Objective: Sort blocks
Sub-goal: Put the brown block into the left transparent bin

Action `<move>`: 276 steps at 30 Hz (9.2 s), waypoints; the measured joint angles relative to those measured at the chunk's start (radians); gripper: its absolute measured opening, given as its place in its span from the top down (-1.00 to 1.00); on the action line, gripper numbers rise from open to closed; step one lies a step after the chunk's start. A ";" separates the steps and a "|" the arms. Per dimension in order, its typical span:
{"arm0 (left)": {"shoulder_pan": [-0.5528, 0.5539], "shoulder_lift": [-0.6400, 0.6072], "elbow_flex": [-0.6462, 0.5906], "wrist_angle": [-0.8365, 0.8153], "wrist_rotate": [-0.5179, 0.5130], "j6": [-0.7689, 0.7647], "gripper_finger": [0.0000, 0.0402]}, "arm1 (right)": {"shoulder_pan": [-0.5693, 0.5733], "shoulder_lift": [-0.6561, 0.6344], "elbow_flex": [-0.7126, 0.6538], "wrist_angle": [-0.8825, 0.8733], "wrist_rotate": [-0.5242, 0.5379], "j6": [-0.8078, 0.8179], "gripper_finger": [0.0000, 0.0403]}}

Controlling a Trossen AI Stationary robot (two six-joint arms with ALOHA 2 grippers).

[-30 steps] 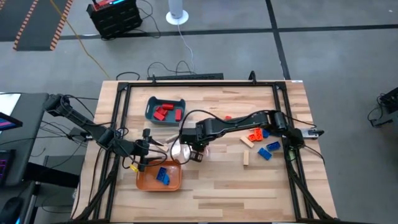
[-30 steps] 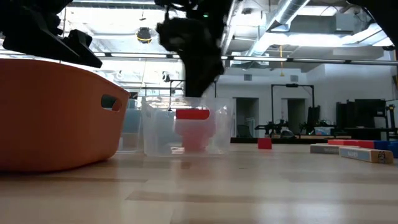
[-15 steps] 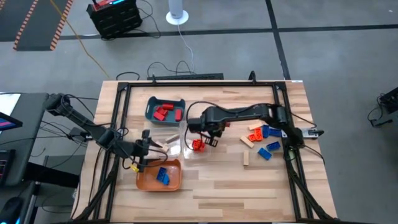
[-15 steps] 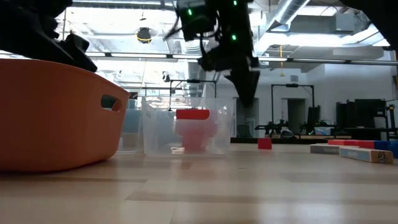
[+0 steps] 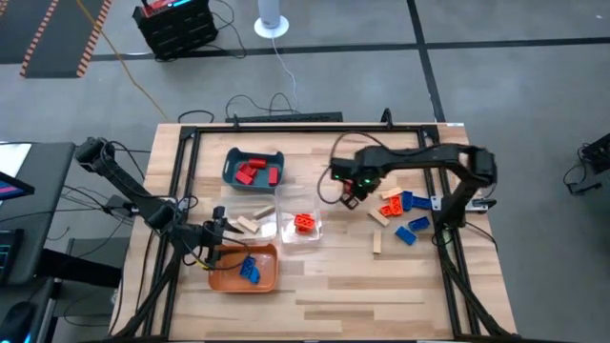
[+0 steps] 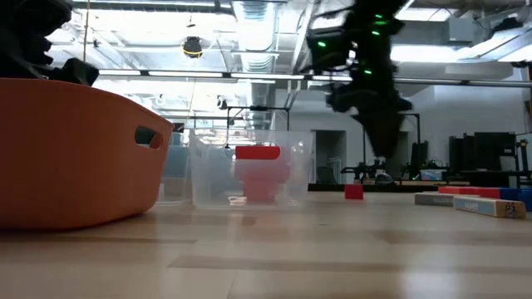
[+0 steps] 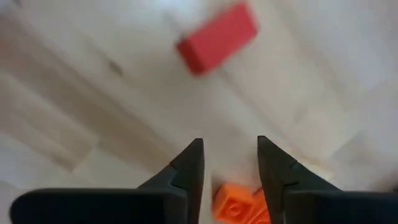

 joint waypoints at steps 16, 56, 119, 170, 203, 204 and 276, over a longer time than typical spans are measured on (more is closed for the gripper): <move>0.013 0.000 -0.004 0.036 -0.036 0.034 -0.24 | 0.147 -0.064 -0.299 0.166 -0.055 0.105 -0.26; 0.065 -0.019 0.022 0.033 -0.085 0.062 -0.24 | 0.410 -0.125 -0.240 1.160 0.590 -0.189 0.89; 0.714 0.323 0.239 -0.463 0.537 -0.062 0.45 | 0.117 -0.024 -0.063 1.001 0.060 -0.706 -0.06; 0.498 0.002 0.173 -0.089 0.325 0.260 0.07 | -0.171 -0.185 -0.343 0.133 0.026 -0.729 0.00; 0.359 -0.007 0.045 0.127 0.268 0.266 0.07 | -0.081 -0.063 -0.396 0.219 0.003 -1.070 0.65; 0.353 -0.007 0.045 0.127 0.256 0.268 0.07 | -0.073 -0.064 -0.396 0.223 -0.004 -1.061 0.71; 0.392 -0.215 0.046 -0.057 0.105 0.172 -0.08 | 0.177 0.776 1.052 -0.045 -0.149 -0.460 -0.13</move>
